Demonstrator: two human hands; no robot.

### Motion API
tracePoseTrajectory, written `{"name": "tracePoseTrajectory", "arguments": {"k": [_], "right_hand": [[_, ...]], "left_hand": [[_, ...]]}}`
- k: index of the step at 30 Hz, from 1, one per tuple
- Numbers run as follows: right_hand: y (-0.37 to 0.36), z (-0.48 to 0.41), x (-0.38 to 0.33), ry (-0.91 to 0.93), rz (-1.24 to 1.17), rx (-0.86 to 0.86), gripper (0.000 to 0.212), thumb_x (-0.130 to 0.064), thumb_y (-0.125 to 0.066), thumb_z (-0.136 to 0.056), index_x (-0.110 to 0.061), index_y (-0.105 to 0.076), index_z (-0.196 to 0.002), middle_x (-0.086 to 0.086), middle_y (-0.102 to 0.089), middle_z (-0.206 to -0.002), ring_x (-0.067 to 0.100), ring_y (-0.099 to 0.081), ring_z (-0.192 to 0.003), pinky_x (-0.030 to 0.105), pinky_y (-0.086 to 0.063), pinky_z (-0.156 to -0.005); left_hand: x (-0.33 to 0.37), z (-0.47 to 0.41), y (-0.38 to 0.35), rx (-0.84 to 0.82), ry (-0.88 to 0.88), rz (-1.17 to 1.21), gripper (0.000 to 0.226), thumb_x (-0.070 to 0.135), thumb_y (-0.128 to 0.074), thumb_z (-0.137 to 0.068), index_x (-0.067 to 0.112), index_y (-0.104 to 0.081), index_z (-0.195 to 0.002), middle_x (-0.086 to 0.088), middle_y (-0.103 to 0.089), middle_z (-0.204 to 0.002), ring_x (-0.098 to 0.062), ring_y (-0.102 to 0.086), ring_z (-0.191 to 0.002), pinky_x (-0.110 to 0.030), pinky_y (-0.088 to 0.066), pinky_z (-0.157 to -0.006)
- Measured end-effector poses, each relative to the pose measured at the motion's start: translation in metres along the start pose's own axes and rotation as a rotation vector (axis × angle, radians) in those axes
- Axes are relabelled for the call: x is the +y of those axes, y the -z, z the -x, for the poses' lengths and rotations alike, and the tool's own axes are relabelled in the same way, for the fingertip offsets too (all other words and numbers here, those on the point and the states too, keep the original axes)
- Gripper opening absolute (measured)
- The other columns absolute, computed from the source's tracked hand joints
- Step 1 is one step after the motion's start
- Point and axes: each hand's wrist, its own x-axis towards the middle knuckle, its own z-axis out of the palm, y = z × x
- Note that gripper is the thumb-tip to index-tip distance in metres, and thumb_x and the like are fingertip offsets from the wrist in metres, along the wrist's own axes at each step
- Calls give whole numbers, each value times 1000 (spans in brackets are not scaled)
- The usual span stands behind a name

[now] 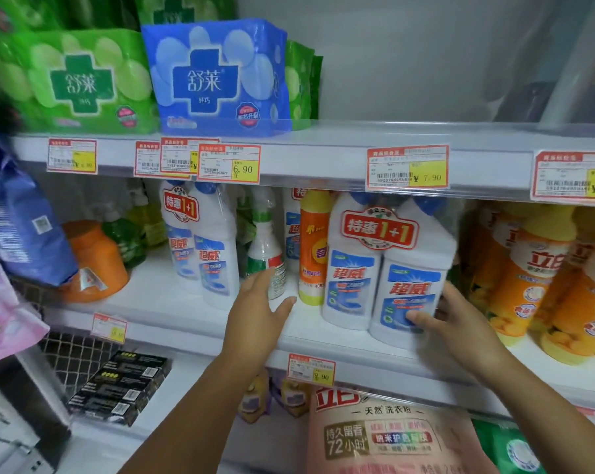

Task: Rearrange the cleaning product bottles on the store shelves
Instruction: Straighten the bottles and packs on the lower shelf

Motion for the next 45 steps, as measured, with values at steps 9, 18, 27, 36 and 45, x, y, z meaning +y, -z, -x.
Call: {"name": "tracePoseTrajectory", "arguments": {"k": [9,18,27,36,45], "right_hand": [[20,-1,16,-12,2,105,36,-8,-70,-81,-23,-56,-111,-16,-66,-105,4,-63,-97,23,-48,-77],[19,2,19,-8,12,117,36,-11,-69,-82,-21,-55,-114,-16,-66,-105,0,-64,-93,25,-51,-81],[-4,35,-9,301,228,589,39,-20,-74,-75,-15,-47,-102,4,-46,-96,18,-48,-81,13,-40,-70],[-9,39,4,219,163,346,26,-21,-67,-83,-36,-48,-92,-5,-58,-81,11,-57,-73,28,-47,-60],[-4,38,9,167,168,285,23,-20,-65,-85,-34,-51,-96,-6,-62,-81,9,-60,-74,30,-49,-64]], "left_hand": [[-3,-54,-37,257,76,83,77,30,-75,-74,23,-29,-135,-6,-45,-130,-26,-49,-118,-47,-47,-96],[-13,-69,-51,371,155,10,85,22,-78,-71,21,-25,-137,-12,-51,-124,-32,-53,-111,-49,-50,-91],[19,-38,-36,425,-24,-89,77,27,-73,-77,19,-26,-138,-9,-39,-137,-25,-40,-125,-42,-42,-102],[41,-55,-64,46,-15,348,78,28,-77,-72,28,-32,-136,1,-53,-126,-19,-55,-112,-42,-48,-96],[35,-34,-52,6,10,461,59,21,-77,-75,33,-45,-123,10,-61,-114,-5,-59,-98,-27,-49,-86]]}}
